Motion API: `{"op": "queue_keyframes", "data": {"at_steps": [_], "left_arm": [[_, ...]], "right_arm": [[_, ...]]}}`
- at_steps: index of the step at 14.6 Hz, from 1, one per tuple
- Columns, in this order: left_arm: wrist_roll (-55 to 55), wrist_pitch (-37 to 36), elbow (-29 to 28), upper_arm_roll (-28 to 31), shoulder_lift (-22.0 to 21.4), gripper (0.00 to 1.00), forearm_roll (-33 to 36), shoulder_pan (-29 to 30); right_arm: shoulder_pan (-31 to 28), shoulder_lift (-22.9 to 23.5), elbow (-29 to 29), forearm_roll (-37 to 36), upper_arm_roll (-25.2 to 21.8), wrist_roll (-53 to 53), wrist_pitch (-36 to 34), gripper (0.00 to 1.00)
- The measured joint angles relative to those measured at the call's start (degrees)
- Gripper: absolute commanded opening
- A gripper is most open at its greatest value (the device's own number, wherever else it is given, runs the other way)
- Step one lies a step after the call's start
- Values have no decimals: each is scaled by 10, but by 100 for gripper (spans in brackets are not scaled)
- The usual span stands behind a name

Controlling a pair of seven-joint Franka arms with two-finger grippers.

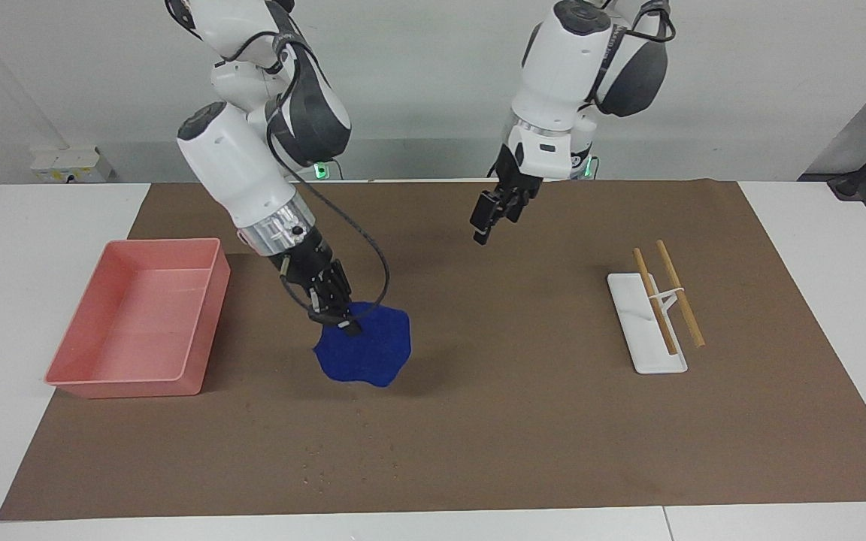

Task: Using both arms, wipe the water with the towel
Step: 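Lower the cloth with the right gripper while the left gripper withdraws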

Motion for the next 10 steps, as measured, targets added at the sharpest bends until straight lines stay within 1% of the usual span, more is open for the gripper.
{"op": "queue_keyframes", "data": {"at_steps": [2,3,5,7,10], "left_arm": [[120,-43,0,1,-11,100,0,55],[178,-60,0,1,-17,100,0,83],[274,-94,1,2,-26,100,0,130],[350,-123,1,3,-37,100,1,160],[451,-137,-1,3,-47,100,34,181]], "right_arm": [[-10,53,40,0,0,-55,34,0],[-15,76,59,0,0,-87,40,0],[-23,105,79,0,0,-132,56,0],[-23,115,69,0,1,-144,62,0],[-16,106,11,0,2,-146,62,0]]}}
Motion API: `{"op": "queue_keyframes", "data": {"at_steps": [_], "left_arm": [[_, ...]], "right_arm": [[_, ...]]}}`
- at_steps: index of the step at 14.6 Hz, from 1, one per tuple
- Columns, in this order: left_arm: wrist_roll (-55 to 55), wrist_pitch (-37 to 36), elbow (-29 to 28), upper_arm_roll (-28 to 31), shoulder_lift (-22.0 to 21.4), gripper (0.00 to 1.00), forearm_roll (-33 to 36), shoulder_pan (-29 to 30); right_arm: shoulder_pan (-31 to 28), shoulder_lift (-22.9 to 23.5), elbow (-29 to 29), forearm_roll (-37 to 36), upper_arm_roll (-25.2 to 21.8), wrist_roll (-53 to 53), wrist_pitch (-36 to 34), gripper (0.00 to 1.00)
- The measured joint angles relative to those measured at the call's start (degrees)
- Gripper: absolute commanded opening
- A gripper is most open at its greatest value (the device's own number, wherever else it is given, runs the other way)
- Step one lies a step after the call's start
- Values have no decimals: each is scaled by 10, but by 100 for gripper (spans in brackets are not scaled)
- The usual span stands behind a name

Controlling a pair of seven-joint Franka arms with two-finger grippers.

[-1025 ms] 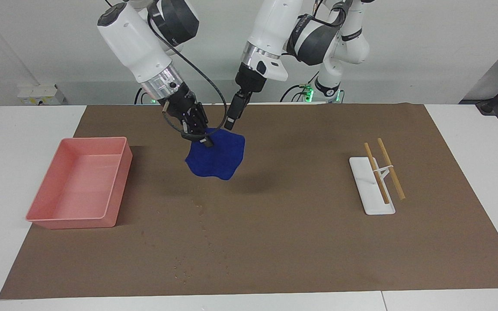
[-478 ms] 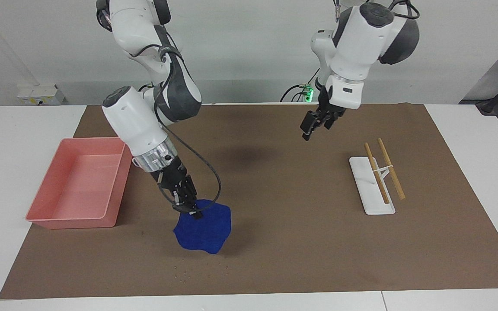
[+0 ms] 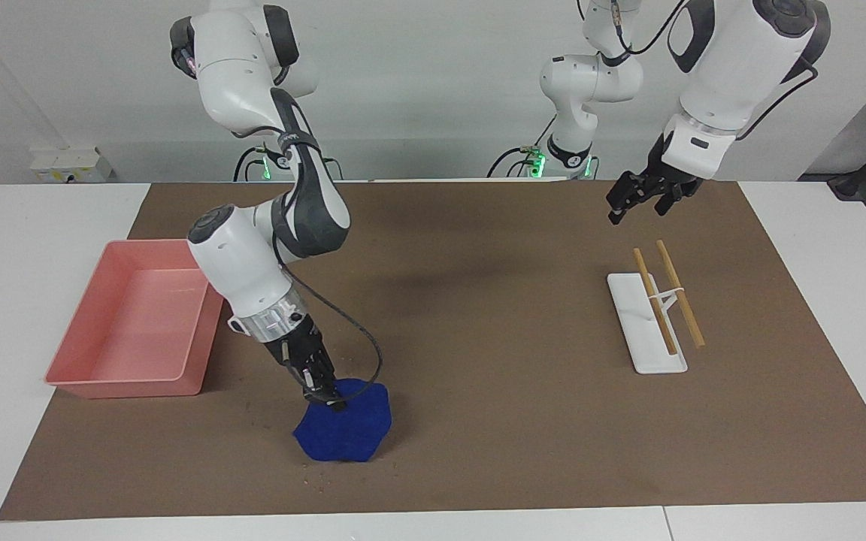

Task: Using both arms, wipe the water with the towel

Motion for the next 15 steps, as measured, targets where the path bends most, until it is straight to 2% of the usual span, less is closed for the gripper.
{"op": "queue_keyframes", "data": {"at_steps": [4,9,12,15], "left_arm": [[77,-3,-1,0,0,100,38,33],[99,-12,-4,-1,-1,100,69,36],[137,-12,-6,15,-2,100,72,42],[176,-12,-10,20,-5,100,72,74]], "right_arm": [[8,-44,-99,0,1,-1,-17,0],[-6,-88,-140,-6,-3,-26,-145,0],[-18,-103,-176,-15,-3,-80,-167,0],[-32,-117,-215,-16,-4,-120,-172,0]]}}
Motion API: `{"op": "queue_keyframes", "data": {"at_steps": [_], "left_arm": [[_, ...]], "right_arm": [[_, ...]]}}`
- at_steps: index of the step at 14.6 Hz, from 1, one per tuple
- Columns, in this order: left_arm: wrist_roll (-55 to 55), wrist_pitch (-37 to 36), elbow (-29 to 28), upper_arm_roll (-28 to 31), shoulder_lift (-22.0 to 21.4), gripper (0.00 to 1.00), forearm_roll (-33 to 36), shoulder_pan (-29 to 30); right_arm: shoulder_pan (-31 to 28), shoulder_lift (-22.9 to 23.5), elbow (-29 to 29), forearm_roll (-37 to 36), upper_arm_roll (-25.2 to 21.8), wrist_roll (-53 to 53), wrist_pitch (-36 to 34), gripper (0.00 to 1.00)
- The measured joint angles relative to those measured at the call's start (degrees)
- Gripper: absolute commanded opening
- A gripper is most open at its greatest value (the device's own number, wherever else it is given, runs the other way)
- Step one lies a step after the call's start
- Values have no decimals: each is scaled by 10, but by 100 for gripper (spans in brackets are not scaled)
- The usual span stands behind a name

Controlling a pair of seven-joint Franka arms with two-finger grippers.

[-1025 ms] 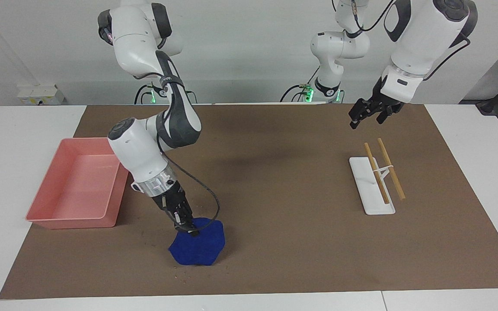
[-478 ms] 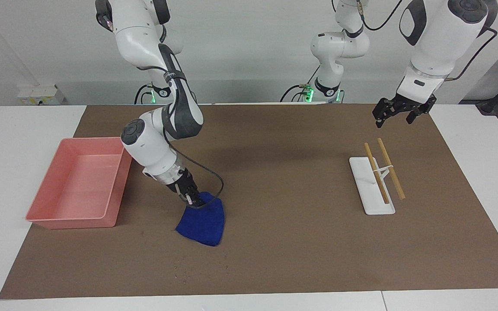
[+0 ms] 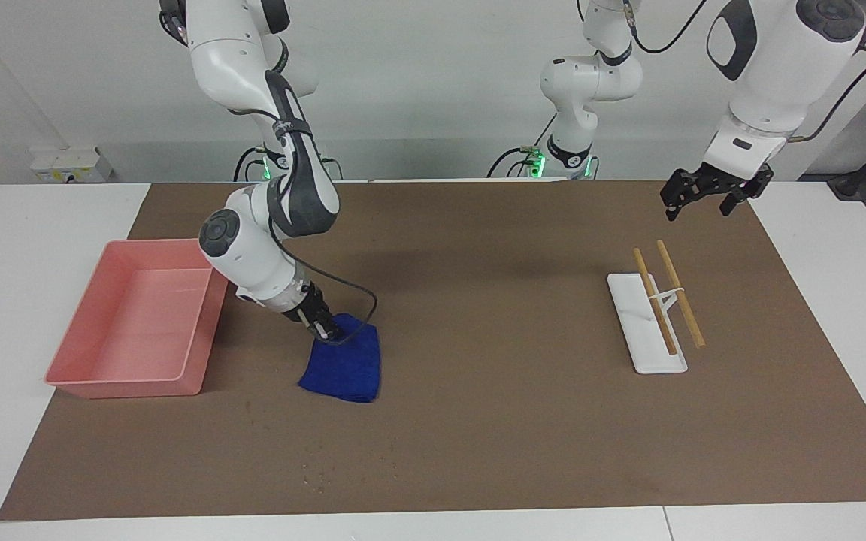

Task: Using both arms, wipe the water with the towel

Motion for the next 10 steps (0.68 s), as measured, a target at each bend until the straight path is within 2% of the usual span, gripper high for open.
{"op": "queue_keyframes", "data": {"at_steps": [4,10], "left_arm": [[4,7,-18,-4,-8,100,0,4],[4,24,-12,-8,-5,100,-18,4]], "right_arm": [[1,-20,-45,-1,1,-10,-7,0],[3,-47,-72,-4,3,-16,-95,0]]}}
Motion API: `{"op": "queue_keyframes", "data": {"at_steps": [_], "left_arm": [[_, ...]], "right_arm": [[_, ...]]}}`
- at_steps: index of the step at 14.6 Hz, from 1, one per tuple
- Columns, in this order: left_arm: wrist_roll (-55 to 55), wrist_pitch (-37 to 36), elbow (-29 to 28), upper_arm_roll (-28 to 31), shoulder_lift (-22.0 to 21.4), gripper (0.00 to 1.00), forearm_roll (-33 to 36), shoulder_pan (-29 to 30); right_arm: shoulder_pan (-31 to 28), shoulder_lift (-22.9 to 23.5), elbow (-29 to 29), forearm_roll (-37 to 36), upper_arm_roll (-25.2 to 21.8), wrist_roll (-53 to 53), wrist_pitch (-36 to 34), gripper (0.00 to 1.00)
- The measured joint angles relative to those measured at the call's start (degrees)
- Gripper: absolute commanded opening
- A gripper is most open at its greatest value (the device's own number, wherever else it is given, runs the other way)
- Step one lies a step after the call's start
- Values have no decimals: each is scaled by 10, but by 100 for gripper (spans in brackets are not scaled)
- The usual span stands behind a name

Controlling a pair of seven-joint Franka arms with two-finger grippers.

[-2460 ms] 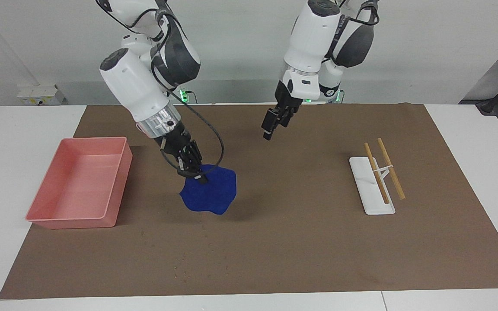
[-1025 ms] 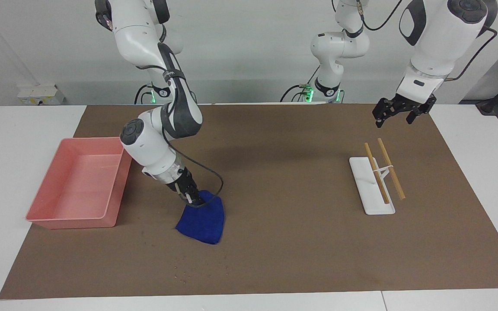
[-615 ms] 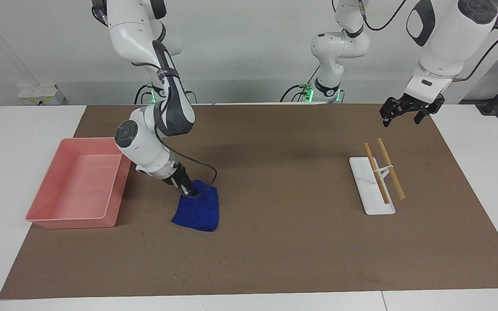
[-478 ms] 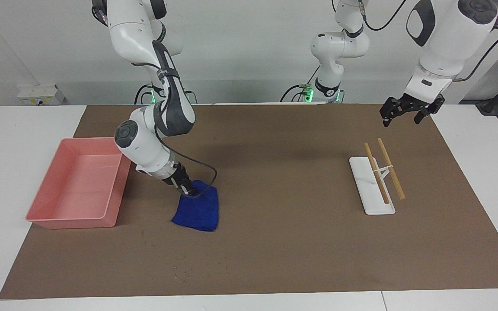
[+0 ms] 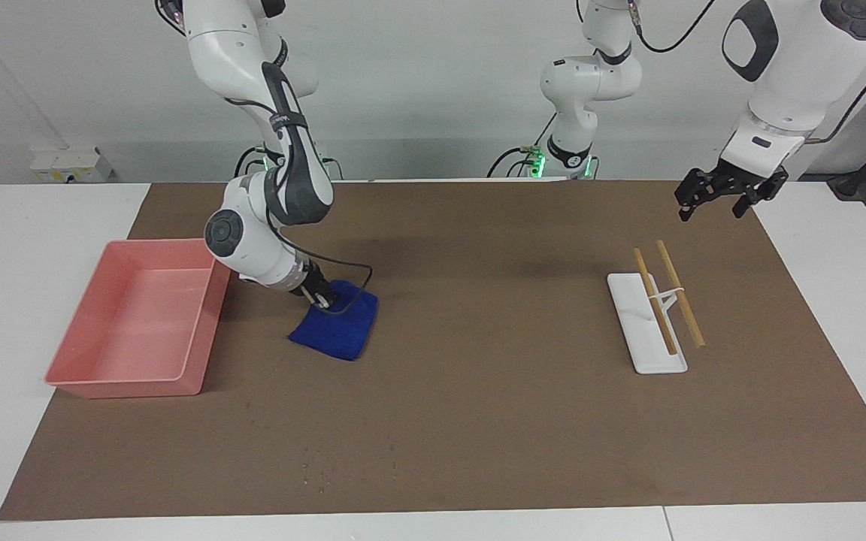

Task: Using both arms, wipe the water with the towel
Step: 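Carry the cloth into the pink tray with the right gripper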

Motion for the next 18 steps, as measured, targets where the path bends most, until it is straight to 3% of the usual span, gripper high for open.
{"op": "queue_keyframes", "data": {"at_steps": [12,18], "left_arm": [[0,2,-3,-3,1,100,-8,-11],[0,10,-3,-3,2,100,-15,-12]], "right_arm": [[35,-96,-95,-5,2,-5,-102,0],[25,-154,-78,-39,-1,-5,-114,0]]}}
